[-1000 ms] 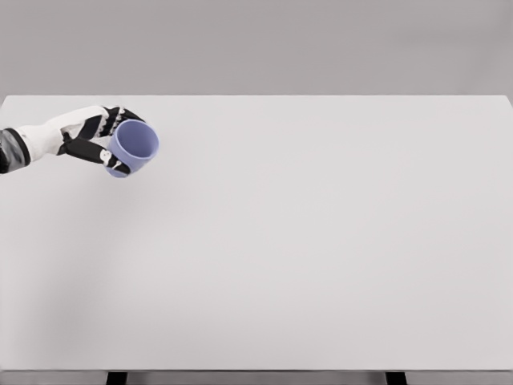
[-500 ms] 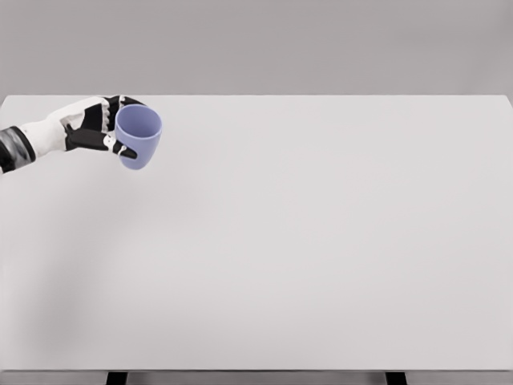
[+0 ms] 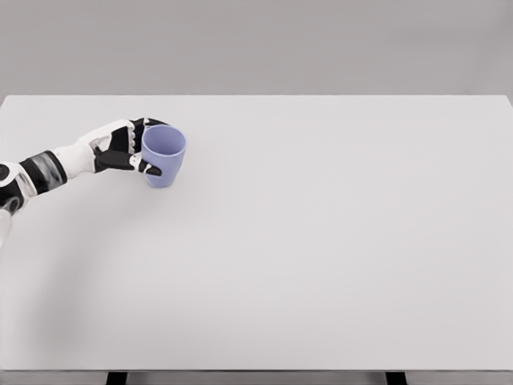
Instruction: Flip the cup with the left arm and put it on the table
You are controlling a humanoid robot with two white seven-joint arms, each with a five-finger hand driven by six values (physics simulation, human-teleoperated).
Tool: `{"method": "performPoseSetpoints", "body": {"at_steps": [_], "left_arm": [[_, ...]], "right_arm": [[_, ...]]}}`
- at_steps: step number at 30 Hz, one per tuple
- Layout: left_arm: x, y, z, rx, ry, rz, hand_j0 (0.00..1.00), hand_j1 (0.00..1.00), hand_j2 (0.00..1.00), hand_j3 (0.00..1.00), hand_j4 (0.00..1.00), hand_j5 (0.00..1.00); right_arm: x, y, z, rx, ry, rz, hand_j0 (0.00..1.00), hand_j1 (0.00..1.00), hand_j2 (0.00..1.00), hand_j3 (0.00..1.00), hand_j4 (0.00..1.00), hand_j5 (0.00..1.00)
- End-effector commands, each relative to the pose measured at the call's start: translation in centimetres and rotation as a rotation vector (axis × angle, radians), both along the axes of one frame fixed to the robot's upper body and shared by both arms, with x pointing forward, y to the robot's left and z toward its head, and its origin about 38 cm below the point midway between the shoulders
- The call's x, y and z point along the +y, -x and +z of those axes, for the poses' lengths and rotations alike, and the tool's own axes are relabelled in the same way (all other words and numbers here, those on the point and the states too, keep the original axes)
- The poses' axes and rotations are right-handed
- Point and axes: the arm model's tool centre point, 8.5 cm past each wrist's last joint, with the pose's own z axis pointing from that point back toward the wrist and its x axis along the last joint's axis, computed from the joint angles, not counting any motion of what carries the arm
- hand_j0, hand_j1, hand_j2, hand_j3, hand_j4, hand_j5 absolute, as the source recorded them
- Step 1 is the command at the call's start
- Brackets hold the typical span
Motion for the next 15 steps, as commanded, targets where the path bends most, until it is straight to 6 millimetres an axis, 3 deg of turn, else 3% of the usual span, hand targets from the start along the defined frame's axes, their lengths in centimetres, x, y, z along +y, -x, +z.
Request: {"method": "performPoseSetpoints", "body": {"at_steps": [1, 7, 15], "left_arm": [[-0.24, -0.07, 0.08, -0.004, 0.007, -0.002, 0.75, 0.75, 0.75, 0.75, 0.75, 0.75], [-0.55, 0.02, 0.12, -0.010, 0.005, -0.013, 0.99, 0.99, 0.99, 0.99, 0.99, 0.99], [0.03, 0.08, 0.42, -0.016, 0.000, -0.007, 1.00, 1.00, 1.00, 1.00, 1.00, 1.00]], "right_arm": [[0.00, 0.00, 0.00, 0.000, 0.000, 0.001, 1.00, 1.00, 1.00, 1.00, 1.00, 1.00], [0.00, 0.00, 0.00, 0.000, 0.000, -0.001, 1.00, 1.00, 1.00, 1.00, 1.00, 1.00], [0.00, 0.00, 0.00, 0.000, 0.000, -0.001, 1.00, 1.00, 1.00, 1.00, 1.00, 1.00]]}}
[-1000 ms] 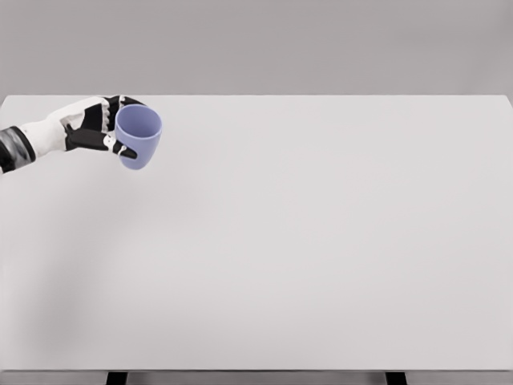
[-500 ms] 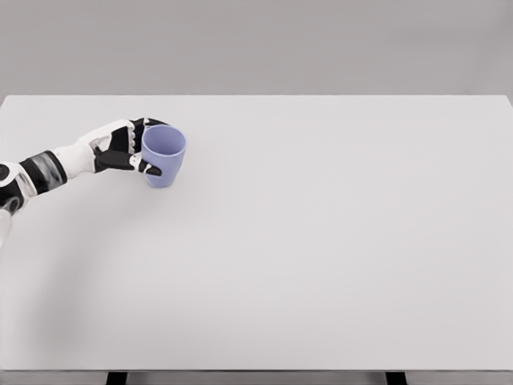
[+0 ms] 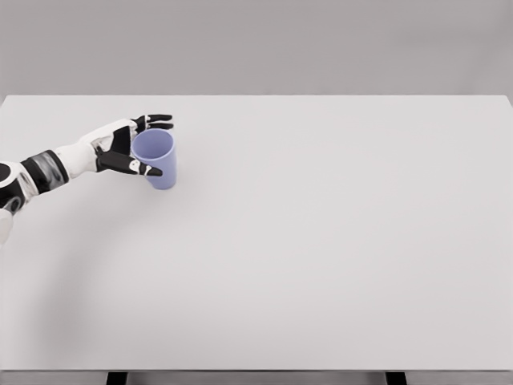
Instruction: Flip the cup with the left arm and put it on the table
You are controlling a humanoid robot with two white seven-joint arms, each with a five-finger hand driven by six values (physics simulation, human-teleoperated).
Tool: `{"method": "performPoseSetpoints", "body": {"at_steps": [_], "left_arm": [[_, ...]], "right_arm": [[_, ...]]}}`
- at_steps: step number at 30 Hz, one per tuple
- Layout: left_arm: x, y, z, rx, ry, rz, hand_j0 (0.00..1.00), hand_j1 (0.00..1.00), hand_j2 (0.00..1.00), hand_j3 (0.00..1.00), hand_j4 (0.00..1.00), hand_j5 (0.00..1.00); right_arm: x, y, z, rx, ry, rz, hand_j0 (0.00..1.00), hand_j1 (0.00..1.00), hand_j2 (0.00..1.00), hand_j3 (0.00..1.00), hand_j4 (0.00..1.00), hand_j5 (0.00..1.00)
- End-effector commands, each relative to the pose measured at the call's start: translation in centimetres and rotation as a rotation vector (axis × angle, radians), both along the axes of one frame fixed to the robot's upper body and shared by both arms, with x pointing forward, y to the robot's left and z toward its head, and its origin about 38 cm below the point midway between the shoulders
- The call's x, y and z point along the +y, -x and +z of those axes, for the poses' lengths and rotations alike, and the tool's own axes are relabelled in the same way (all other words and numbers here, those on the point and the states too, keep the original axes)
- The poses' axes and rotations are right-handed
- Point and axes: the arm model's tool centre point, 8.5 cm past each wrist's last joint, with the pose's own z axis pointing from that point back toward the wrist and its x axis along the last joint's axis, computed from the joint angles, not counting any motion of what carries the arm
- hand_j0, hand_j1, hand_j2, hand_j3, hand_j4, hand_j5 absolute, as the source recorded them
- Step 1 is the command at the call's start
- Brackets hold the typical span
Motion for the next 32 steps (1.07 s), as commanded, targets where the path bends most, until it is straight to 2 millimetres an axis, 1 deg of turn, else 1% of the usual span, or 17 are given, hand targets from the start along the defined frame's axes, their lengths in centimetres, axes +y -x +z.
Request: {"method": "performPoseSetpoints", "body": {"at_steps": [1, 2, 3, 5, 6, 9, 11, 13, 17, 18, 21, 22, 23, 25, 26, 32], "left_arm": [[0.2, 0.0, 0.6, -0.016, 0.006, -0.002, 1.00, 1.00, 1.00, 1.00, 1.00, 1.00], [0.5, 0.1, 1.0, -0.026, -0.001, -0.005, 1.00, 1.00, 1.00, 1.00, 1.00, 1.00], [1.2, 0.4, 2.0, -0.046, -0.018, -0.010, 1.00, 1.00, 1.00, 1.00, 1.00, 1.00], [1.7, 1.0, 3.6, -0.079, -0.040, -0.035, 1.00, 1.00, 1.00, 1.00, 1.00, 1.00], [1.5, 1.1, 4.1, -0.092, -0.042, -0.048, 1.00, 1.00, 1.00, 1.00, 1.00, 1.00], [1.9, 1.1, 4.6, -0.100, -0.047, -0.042, 1.00, 1.00, 1.00, 1.00, 1.00, 1.00], [1.8, 1.1, 4.9, -0.106, -0.046, -0.046, 1.00, 1.00, 1.00, 1.00, 1.00, 1.00], [2.1, 1.3, 5.6, -0.121, -0.051, -0.049, 1.00, 1.00, 1.00, 1.00, 1.00, 1.00], [2.5, 2.7, 8.6, -0.181, -0.100, -0.101, 1.00, 1.00, 1.00, 1.00, 1.00, 1.00], [3.0, 2.9, 9.0, -0.185, -0.114, -0.099, 1.00, 1.00, 1.00, 1.00, 1.00, 1.00], [3.9, 3.0, 9.1, -0.183, -0.137, -0.085, 1.00, 1.00, 1.00, 1.00, 1.00, 1.00], [4.7, 3.1, 9.3, -0.183, -0.157, -0.071, 1.00, 1.00, 1.00, 1.00, 1.00, 1.00], [4.8, 3.1, 9.2, -0.183, -0.166, -0.070, 1.00, 1.00, 1.00, 1.00, 1.00, 1.00], [5.8, 3.4, 8.5, -0.180, -0.176, -0.053, 1.00, 1.00, 1.00, 1.00, 1.00, 1.00], [6.0, 3.5, 8.5, -0.190, -0.178, -0.052, 1.00, 1.00, 1.00, 1.00, 1.00, 1.00], [6.3, 3.5, 8.3, -0.189, -0.177, -0.046, 1.00, 1.00, 1.00, 1.00, 1.00, 1.00]], "right_arm": [[0.0, 0.0, 0.0, 0.000, 0.000, -0.001, 1.00, 1.00, 1.00, 1.00, 1.00, 1.00], [0.0, 0.0, 0.0, 0.000, 0.000, -0.001, 1.00, 1.00, 1.00, 1.00, 1.00, 1.00], [0.0, 0.0, 0.0, 0.000, 0.000, -0.001, 1.00, 1.00, 1.00, 1.00, 1.00, 1.00], [0.0, 0.0, 0.0, 0.000, 0.000, -0.001, 1.00, 1.00, 1.00, 1.00, 1.00, 1.00], [0.0, 0.0, 0.0, 0.000, 0.000, -0.001, 1.00, 1.00, 1.00, 1.00, 1.00, 1.00], [0.0, 0.0, 0.0, 0.000, 0.000, 0.001, 1.00, 1.00, 1.00, 1.00, 1.00, 1.00], [0.0, 0.0, 0.0, 0.000, 0.000, -0.001, 1.00, 1.00, 1.00, 1.00, 1.00, 1.00], [0.0, 0.0, 0.0, 0.000, 0.000, -0.001, 1.00, 1.00, 1.00, 1.00, 1.00, 1.00], [0.0, 0.0, 0.0, 0.000, 0.000, 0.001, 1.00, 1.00, 1.00, 1.00, 1.00, 1.00], [0.0, 0.0, 0.0, 0.000, 0.000, -0.001, 1.00, 1.00, 1.00, 1.00, 1.00, 1.00], [0.0, 0.0, 0.0, 0.000, 0.000, 0.001, 1.00, 1.00, 1.00, 1.00, 1.00, 1.00], [0.0, 0.0, 0.0, 0.000, 0.000, 0.001, 1.00, 1.00, 1.00, 1.00, 1.00, 1.00], [0.0, 0.0, 0.0, 0.000, 0.000, -0.001, 1.00, 1.00, 1.00, 1.00, 1.00, 1.00], [0.0, 0.0, 0.0, 0.000, 0.000, -0.001, 1.00, 1.00, 1.00, 1.00, 1.00, 1.00], [0.0, 0.0, 0.0, 0.000, 0.000, -0.001, 1.00, 1.00, 1.00, 1.00, 1.00, 1.00], [0.0, 0.0, 0.0, 0.000, 0.000, -0.001, 1.00, 1.00, 1.00, 1.00, 1.00, 1.00]]}}
